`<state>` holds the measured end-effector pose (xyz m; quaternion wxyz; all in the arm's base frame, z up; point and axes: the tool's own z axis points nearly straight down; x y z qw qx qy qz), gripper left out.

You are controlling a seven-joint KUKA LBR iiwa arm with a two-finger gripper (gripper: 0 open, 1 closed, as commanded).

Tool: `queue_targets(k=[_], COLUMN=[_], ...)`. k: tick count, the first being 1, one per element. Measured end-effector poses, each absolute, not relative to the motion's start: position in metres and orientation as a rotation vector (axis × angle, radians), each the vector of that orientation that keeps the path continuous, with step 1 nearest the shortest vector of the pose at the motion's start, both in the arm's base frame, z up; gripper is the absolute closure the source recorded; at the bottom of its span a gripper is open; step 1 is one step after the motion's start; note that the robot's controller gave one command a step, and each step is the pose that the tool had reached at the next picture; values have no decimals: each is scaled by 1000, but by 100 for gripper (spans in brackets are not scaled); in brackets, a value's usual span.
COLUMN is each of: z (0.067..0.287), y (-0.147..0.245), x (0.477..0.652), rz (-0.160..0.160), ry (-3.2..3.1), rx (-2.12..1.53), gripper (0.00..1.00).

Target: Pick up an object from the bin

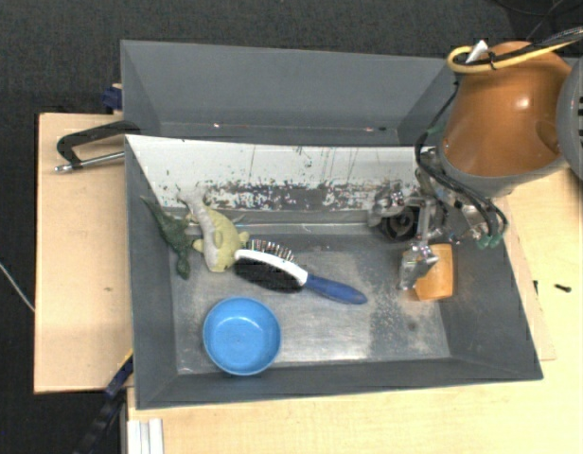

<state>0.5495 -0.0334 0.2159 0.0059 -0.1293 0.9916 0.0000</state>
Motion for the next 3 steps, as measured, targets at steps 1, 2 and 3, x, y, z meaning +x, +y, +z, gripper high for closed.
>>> queue_targets(k=[1, 2, 3], z=[71, 73, 273], y=[-6, -6, -30], x=[510, 511, 507], rz=[0, -1, -7], ry=[3101, 3098, 3031], rx=[-428, -429, -776], gripper=[0, 100, 100])
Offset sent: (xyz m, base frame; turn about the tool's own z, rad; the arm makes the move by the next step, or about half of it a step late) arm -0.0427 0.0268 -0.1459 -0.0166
